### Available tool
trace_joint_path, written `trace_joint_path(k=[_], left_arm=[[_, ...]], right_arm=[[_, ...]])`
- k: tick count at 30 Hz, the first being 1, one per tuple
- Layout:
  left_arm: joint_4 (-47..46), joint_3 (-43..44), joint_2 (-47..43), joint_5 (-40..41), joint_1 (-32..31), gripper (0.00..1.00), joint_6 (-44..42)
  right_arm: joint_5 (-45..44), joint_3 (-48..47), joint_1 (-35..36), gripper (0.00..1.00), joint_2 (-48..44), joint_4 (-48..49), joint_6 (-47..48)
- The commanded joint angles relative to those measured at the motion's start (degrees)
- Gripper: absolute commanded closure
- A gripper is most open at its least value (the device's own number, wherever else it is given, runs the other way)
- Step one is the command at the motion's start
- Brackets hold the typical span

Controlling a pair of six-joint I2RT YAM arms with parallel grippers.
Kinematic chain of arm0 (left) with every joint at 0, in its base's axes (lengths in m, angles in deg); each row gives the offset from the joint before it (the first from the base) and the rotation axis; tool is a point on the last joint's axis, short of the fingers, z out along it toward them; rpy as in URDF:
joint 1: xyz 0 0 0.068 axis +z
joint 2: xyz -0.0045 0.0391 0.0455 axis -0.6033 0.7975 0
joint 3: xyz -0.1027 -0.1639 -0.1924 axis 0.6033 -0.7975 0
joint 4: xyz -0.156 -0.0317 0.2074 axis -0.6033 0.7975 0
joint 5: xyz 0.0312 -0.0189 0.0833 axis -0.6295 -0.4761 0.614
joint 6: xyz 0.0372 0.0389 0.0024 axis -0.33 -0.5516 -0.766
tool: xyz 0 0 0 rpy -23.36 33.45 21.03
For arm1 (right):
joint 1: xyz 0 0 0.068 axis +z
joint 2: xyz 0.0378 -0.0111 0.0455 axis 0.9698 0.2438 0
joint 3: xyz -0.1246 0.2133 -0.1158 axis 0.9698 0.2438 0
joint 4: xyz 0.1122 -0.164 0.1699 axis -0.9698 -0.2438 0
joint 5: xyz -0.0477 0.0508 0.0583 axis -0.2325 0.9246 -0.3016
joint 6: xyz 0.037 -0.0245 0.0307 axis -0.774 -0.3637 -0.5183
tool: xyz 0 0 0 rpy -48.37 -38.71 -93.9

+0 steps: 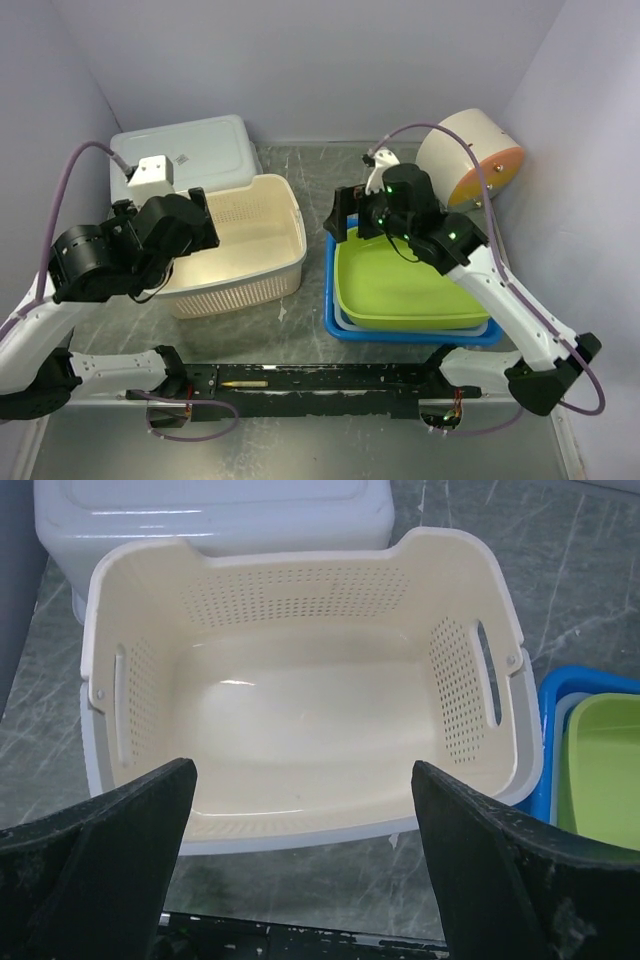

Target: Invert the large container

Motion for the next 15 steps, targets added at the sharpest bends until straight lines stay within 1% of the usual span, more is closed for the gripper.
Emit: trace_joint_path(k=[1, 3, 5, 7, 10, 12, 14, 15], left_arm=[[-6.1, 1.6, 2.0, 0.1, -0.2, 0.0, -6.5], [-10.5, 0.5, 3.2, -2.7, -0.2, 0.0, -9.2], [-13.2, -0.4, 5.0, -5.9, -0.2, 0.01, -11.0], [-16.0, -1.4, 7.1, -11.0, -0.2, 0.0, -12.2], [-20.4, -4.3, 10.5, -20.7, -0.8, 0.0, -12.9], [-22.0, -4.9, 12.6, -22.1, -2.1, 0.0, -12.5], [-22.1, -4.1, 14.4, -21.3, -2.8, 0.0, -11.8], [-22.2, -3.7, 15.1, -20.9, -2.8, 0.0, -11.7]], right_arm=[[6.8, 5.4, 0.3, 0.02, -4.5, 0.7, -4.8], [9.3, 8.3, 0.8, 0.01, -5.1, 2.0, -6.8], [7.4, 10.5, 1.5, 0.0, -5.4, 0.5, -8.2], [2.6, 13.0, 1.5, 0.0, -6.4, -2.2, -9.2], [-8.0, 15.6, 1.5, 0.0, -8.9, -9.0, -10.9], [-14.1, 15.6, 1.4, 0.0, -9.5, -13.8, -11.8], [-15.0, 14.5, 1.4, 0.0, -9.9, -14.5, -11.1], [-14.2, 13.6, 1.5, 0.0, -9.7, -14.0, -10.6]])
